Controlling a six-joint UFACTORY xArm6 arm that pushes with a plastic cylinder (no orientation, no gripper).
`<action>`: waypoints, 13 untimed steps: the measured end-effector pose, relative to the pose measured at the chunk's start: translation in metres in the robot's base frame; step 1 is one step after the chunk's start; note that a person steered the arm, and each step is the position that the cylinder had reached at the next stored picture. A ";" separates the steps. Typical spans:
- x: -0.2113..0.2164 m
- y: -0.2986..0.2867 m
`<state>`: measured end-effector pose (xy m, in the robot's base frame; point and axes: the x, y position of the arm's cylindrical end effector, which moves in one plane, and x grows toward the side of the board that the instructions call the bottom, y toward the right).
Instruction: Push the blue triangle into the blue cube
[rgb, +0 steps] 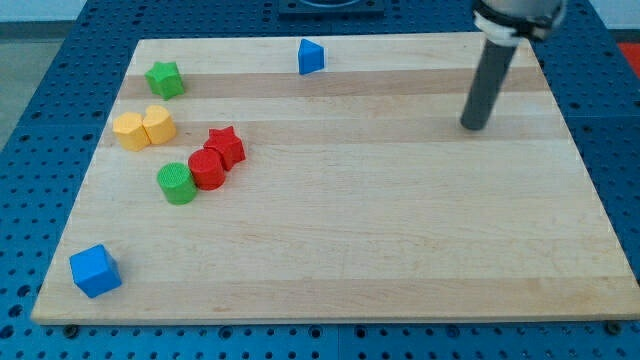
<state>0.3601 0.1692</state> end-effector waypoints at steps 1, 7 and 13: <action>-0.052 -0.030; -0.163 -0.251; -0.076 -0.149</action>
<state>0.2841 0.0204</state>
